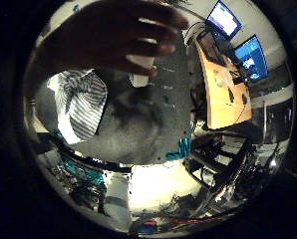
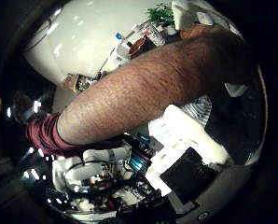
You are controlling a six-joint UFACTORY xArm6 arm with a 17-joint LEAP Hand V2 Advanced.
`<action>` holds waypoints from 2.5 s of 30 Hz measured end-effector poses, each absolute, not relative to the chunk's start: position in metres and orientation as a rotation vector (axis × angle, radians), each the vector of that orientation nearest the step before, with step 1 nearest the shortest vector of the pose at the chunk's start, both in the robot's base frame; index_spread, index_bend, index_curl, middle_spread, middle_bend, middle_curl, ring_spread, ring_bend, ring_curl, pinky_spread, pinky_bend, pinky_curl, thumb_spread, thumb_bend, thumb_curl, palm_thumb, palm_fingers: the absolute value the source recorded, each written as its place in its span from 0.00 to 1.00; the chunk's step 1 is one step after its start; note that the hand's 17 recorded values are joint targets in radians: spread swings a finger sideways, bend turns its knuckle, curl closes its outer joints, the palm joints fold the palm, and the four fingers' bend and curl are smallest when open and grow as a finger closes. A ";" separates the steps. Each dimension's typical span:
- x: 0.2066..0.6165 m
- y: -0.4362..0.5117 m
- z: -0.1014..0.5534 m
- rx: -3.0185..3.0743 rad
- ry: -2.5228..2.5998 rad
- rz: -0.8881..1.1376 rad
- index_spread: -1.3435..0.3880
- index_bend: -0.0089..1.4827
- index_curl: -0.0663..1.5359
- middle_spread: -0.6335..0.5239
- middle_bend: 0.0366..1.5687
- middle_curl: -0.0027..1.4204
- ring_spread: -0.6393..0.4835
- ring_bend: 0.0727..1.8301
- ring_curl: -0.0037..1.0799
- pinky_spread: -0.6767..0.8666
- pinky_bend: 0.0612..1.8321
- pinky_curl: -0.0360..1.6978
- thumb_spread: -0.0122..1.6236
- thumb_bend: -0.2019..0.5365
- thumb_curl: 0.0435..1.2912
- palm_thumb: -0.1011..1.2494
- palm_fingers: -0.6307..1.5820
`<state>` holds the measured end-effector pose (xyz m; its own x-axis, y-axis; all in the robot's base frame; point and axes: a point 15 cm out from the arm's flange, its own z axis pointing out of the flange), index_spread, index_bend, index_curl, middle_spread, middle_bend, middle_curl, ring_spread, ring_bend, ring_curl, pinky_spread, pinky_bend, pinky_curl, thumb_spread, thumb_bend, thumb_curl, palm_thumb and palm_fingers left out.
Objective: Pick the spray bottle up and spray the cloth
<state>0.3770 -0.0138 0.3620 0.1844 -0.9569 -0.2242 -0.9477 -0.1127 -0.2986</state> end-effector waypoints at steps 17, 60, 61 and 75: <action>0.378 -0.028 0.362 -2.103 1.812 -0.072 0.57 0.25 0.30 0.56 0.10 0.24 0.68 0.06 0.13 0.67 0.07 0.17 0.72 0.25 0.27 0.64 0.41; 0.298 -0.021 0.358 -2.177 1.972 0.166 0.57 0.23 0.30 0.58 0.10 0.23 0.68 0.07 0.16 0.67 0.07 0.17 0.73 0.25 0.26 0.62 0.43; 0.297 -0.022 0.359 -2.173 1.980 0.159 0.57 0.23 0.30 0.58 0.10 0.23 0.68 0.06 0.16 0.67 0.07 0.17 0.73 0.25 0.26 0.62 0.43; 0.249 -0.043 0.321 -2.110 2.159 0.273 0.57 0.21 0.30 0.58 0.10 0.22 0.68 0.07 0.17 0.67 0.07 0.17 0.73 0.25 0.26 0.63 0.44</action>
